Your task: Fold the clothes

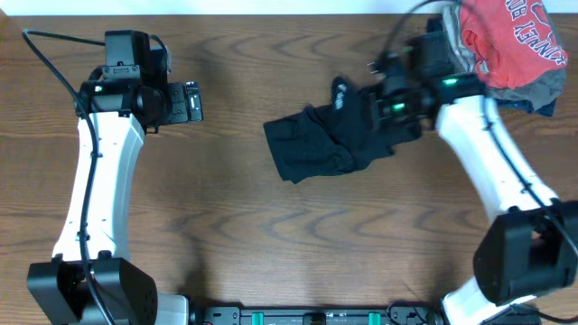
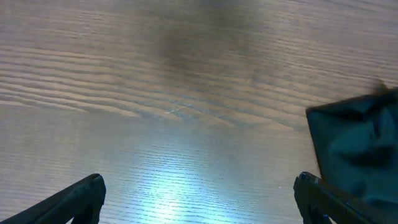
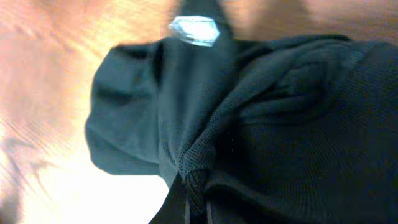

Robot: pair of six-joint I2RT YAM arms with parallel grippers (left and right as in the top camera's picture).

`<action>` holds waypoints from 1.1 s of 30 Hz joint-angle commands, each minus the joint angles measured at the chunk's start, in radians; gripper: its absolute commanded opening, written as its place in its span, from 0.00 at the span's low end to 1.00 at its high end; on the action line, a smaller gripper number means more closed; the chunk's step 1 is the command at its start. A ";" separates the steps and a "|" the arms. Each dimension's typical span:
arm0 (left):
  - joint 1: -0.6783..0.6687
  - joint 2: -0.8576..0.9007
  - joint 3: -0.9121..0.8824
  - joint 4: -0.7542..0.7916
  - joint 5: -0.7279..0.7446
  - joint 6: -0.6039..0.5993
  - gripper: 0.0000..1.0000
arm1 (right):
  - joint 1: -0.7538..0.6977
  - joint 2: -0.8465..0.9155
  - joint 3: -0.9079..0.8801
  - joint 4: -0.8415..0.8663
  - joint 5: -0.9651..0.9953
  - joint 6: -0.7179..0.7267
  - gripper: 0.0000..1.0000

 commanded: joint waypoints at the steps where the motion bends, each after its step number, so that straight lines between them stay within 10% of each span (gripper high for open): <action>1: 0.004 -0.015 0.019 -0.006 -0.013 0.006 0.98 | 0.111 0.031 0.011 0.029 0.066 0.043 0.01; 9: 0.004 -0.014 0.019 -0.006 -0.013 0.006 0.98 | 0.306 0.110 0.011 0.117 0.145 0.066 0.07; 15: 0.004 0.001 0.019 -0.005 -0.013 0.006 0.98 | 0.375 0.138 0.013 0.147 0.150 -0.002 0.88; 27: 0.004 0.023 0.019 -0.004 -0.013 0.007 0.98 | 0.357 0.080 0.192 0.027 0.163 -0.002 0.85; 33: 0.004 0.023 0.019 -0.001 -0.013 0.007 0.98 | 0.328 0.108 0.175 0.029 0.204 0.030 0.65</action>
